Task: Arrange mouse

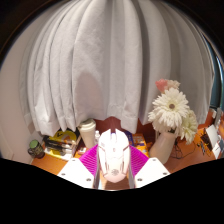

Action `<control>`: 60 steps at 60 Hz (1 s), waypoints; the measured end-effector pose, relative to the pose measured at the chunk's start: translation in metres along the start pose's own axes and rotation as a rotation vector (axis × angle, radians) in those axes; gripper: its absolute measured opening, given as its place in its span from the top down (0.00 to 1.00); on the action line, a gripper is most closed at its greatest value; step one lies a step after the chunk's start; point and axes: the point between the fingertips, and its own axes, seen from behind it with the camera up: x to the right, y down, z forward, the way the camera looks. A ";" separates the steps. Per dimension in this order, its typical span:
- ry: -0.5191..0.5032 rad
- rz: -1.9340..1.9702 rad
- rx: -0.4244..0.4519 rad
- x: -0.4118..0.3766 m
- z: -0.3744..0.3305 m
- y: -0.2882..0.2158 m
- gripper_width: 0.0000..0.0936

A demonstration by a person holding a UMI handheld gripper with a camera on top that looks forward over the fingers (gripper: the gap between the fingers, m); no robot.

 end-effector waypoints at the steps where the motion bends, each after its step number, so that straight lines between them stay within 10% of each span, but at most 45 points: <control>1: 0.001 -0.001 0.003 -0.008 0.000 -0.002 0.56; 41: 0.017 -0.050 -0.353 -0.153 0.085 0.229 0.61; 50: 0.011 -0.025 -0.361 -0.155 0.087 0.230 0.48; 60: 0.011 0.009 -0.353 -0.148 0.064 0.202 0.13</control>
